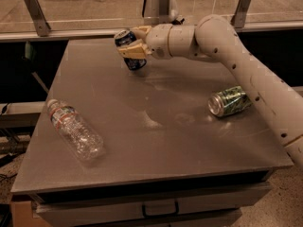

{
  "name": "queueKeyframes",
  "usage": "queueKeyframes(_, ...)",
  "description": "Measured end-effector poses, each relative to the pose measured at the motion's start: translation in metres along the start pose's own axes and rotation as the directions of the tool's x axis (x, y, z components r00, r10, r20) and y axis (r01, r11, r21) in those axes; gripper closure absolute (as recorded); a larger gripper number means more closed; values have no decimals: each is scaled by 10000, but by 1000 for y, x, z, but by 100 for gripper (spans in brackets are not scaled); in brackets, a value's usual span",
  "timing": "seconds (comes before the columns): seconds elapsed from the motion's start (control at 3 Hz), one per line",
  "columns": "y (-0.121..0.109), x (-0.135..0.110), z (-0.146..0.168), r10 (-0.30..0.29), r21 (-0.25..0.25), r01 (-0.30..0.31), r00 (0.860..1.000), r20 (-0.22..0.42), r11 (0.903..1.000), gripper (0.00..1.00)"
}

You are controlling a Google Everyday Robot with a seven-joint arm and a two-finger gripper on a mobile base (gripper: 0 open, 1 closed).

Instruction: Place pepsi can upright

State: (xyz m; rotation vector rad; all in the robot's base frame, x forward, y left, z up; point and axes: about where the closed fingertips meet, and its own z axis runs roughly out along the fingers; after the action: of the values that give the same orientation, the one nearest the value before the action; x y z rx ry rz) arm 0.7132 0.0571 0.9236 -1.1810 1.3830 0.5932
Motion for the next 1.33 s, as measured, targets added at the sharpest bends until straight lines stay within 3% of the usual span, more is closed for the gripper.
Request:
queueKeyframes(0.33,-1,9,-5,105,134,-109,9996,253,9999,100)
queueKeyframes(0.67,-4,22,-15,429,445,-442,9986,294,9980,83)
queueKeyframes(1.33,-8,31,-26,646,770,-665,9975,271,9948,36)
